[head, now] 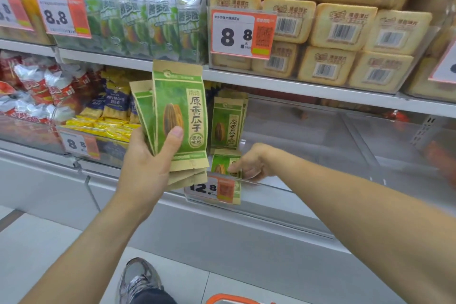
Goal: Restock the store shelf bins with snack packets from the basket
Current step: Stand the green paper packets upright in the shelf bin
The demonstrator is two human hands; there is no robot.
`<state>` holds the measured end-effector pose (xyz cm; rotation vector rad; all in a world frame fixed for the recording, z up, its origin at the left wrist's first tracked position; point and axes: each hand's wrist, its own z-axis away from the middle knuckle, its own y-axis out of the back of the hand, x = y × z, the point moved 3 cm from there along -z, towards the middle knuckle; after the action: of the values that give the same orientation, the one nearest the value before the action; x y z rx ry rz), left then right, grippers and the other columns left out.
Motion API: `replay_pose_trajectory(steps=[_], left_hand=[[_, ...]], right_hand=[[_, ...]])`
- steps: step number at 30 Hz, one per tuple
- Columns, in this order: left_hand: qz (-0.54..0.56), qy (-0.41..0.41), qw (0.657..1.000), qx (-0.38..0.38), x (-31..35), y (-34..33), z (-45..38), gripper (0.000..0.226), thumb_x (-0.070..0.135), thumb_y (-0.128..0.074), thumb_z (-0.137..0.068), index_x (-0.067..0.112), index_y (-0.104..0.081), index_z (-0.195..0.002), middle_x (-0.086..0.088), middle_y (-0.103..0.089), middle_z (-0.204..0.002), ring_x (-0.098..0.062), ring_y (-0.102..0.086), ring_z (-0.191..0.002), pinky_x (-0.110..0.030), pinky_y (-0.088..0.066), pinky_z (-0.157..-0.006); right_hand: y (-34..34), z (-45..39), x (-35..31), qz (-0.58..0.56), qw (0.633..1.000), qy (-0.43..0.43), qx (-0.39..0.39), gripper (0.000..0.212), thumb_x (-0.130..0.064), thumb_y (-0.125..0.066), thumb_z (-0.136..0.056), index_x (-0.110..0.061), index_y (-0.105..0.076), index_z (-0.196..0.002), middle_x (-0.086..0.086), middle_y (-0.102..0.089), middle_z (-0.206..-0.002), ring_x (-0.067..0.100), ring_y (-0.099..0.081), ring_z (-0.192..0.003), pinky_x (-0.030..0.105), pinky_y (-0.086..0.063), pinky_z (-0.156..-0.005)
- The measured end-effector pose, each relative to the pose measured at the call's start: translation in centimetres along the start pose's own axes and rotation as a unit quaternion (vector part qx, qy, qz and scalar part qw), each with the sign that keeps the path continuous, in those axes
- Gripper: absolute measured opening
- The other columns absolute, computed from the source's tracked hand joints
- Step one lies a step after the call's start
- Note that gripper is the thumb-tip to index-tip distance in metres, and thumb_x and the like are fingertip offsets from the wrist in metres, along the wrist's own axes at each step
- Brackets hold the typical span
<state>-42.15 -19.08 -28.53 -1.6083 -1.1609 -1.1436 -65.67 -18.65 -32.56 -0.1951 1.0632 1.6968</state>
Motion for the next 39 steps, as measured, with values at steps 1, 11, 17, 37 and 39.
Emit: replay_pose_trajectory(steps=[1,11,17,37,39], left_hand=[[-0.004,-0.001,1.0,-0.001,-0.1,0.1,0.0,0.057,0.046,-0.069,-0.079,0.017,-0.055,-0.126,-0.001,-0.072,-0.115,-0.019,-0.071,-0.103,-0.048,-0.055,-0.091],[-0.023,-0.004,1.0,0.01,-0.4,-0.3,0.1,0.057,0.046,-0.068,-0.076,0.019,-0.055,-0.124,0.008,-0.072,-0.11,-0.006,-0.07,-0.098,-0.025,-0.057,-0.081],[-0.018,0.003,1.0,0.012,-0.6,-1.0,0.0,0.057,0.044,-0.069,-0.076,0.021,-0.054,-0.126,0.01,-0.071,-0.112,-0.007,-0.069,-0.101,-0.035,-0.056,-0.09],[0.018,0.006,1.0,-0.017,-0.6,-2.8,0.2,0.058,0.039,-0.069,-0.076,0.016,-0.053,-0.127,0.003,-0.071,-0.113,-0.006,-0.071,-0.095,-0.016,-0.056,-0.069],[0.016,0.004,1.0,-0.018,-0.6,-2.7,0.1,0.06,0.041,-0.069,-0.074,0.016,-0.053,-0.127,0.004,-0.071,-0.113,-0.006,-0.071,-0.096,-0.019,-0.057,-0.073]], right_hand=[[-0.5,-0.4,-0.2,0.006,1.0,-0.001,-0.006,0.037,-0.017,-0.075,-0.089,-0.003,-0.061,-0.121,0.014,-0.071,-0.119,0.023,-0.068,-0.104,0.033,-0.054,-0.088],[0.9,-1.7,-2.0,-0.072,0.973,0.157,0.155,0.043,-0.01,-0.086,-0.076,-0.011,-0.053,-0.104,0.006,-0.067,-0.111,0.023,-0.067,-0.099,0.033,-0.059,-0.077],[2.2,-3.2,-2.4,-0.012,0.917,0.229,0.327,0.059,-0.028,-0.087,-0.075,-0.008,-0.049,-0.116,0.004,-0.06,-0.102,0.021,-0.061,-0.093,0.028,-0.047,-0.071],[2.9,-3.7,-2.9,-0.129,0.935,0.203,0.26,0.03,-0.029,-0.083,-0.08,-0.015,-0.057,-0.086,0.01,-0.073,-0.088,0.025,-0.075,-0.074,0.042,-0.064,-0.065],[3.2,-3.7,-2.6,-0.135,0.935,0.207,0.255,0.036,-0.03,-0.086,-0.077,-0.016,-0.055,-0.089,0.008,-0.071,-0.091,0.024,-0.074,-0.077,0.042,-0.063,-0.068]])
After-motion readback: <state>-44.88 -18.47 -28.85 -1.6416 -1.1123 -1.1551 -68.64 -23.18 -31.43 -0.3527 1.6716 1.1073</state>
